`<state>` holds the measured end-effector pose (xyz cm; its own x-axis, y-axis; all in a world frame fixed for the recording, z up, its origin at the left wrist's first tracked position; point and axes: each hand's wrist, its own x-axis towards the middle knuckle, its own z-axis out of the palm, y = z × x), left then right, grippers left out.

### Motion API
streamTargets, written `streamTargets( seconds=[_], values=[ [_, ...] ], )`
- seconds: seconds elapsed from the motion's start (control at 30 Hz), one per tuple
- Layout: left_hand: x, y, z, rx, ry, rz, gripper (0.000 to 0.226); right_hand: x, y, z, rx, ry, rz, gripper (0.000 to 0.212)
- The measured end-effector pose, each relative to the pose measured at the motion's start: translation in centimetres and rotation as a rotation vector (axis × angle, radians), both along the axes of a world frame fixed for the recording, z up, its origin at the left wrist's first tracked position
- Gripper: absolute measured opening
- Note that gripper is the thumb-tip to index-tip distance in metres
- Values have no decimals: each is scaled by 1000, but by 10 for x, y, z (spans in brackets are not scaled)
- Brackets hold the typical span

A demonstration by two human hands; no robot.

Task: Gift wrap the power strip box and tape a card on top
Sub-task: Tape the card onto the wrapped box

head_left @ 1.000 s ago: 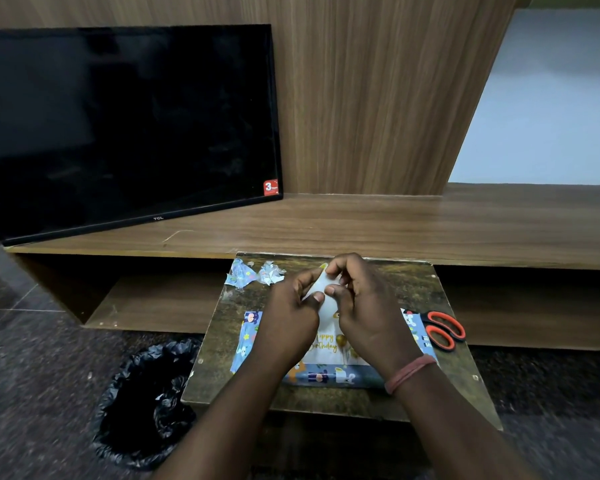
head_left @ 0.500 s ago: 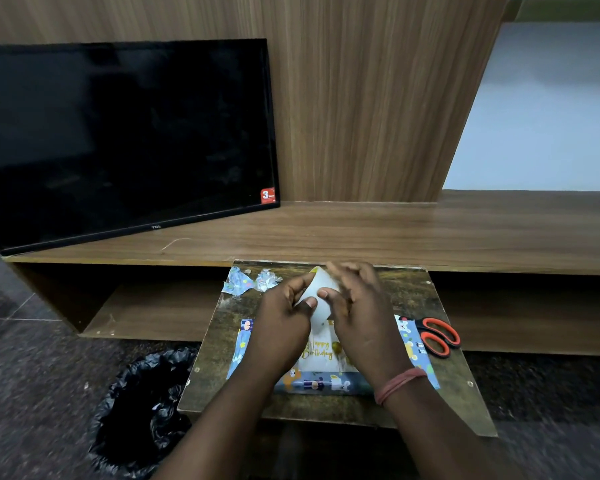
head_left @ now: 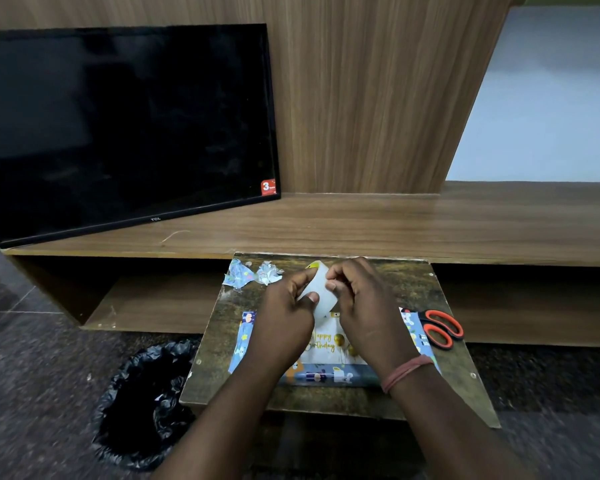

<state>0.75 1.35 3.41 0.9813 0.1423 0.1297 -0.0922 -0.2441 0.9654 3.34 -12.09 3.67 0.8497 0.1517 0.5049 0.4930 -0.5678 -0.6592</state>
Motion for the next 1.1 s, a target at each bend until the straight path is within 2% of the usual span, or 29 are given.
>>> streamTargets(
  seconds=[0.37, 0.63, 0.73, 0.83, 1.0, 1.1],
  values=[
    [2, 2, 1, 46, -15, 10, 47, -8, 6, 3, 76, 5, -31, 13],
    [-1, 4, 2, 31, -35, 5, 47, -8, 4, 3, -2, -51, 11, 12],
    [0, 7, 5, 16, -39, -4, 46, -7, 4, 4, 26, -38, 5, 9],
    [0, 8, 8, 24, -49, -26, 43, -6, -1, 7, 17, -16, 43, 17],
    [-3, 5, 8, 93, -87, -29, 25, -6, -2, 8, -19, -150, -46, 3],
    [-3, 3, 8, 127, -94, -26, 29, -5, -1, 8, -7, -168, -77, 4]
  ],
)
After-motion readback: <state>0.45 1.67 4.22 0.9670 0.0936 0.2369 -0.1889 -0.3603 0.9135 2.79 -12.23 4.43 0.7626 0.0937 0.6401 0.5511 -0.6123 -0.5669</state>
